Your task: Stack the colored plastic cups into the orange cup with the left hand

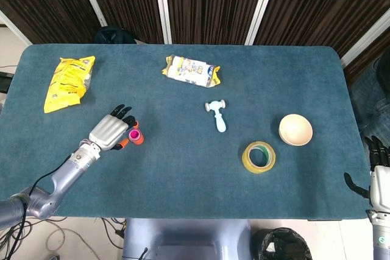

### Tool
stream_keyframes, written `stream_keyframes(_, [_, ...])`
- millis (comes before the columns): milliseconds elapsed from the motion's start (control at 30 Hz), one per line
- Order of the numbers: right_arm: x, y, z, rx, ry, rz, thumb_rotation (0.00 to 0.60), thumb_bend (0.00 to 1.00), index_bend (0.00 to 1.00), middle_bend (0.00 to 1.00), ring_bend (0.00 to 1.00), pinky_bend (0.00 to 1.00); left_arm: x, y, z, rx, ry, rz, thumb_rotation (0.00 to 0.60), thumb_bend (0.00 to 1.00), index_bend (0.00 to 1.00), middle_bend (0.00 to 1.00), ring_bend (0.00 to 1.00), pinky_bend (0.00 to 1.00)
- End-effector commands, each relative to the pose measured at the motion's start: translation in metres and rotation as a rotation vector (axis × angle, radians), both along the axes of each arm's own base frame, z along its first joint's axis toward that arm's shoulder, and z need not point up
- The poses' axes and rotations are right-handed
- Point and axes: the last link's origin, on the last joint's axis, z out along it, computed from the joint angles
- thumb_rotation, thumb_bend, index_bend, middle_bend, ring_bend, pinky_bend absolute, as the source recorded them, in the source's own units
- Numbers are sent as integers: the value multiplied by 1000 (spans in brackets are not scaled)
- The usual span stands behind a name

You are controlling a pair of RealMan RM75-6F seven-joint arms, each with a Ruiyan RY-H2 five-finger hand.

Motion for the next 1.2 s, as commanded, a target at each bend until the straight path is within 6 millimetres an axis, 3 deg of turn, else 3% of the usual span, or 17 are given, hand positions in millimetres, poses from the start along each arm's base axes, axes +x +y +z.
stream_keyframes(33, [0,0,0,1,-1,-1,600,324,95,78,126,83,-4,1,3,-8,31,16,600,311,78,162,0,0])
stream_keyframes(233, [1,0,-1,3,-2,3,600,324,95,78,126,85,5,2,19,39,-17,20,600,311,74,157,0,0])
stream_keyframes(367, [1,0,-1,6,-1,4,600,324,95,78,126,85,1,-5,46,158,-65,21,600,312,97,136,0,0])
stream_keyframes(533, [2,0,-3,16,1,6,600,325,95,78,126,85,-36,-49,83,343,-104,116,600,312,91,108,0,0])
stream_keyframes(800, [6,1,-12,50,-1,21,600,324,95,78,126,85,-95,-121,111,522,-173,253,600,312,70,70,0,0])
stream_keyframes(1033, [7,2,-14,59,9,28,600,324,95,78,126,84,-111,-150,122,571,-204,272,600,311,45,54,0,0])
stream_keyframes(1200, [7,2,-12,56,14,26,600,325,95,78,126,85,-116,-160,124,577,-216,294,600,312,43,54,0,0])
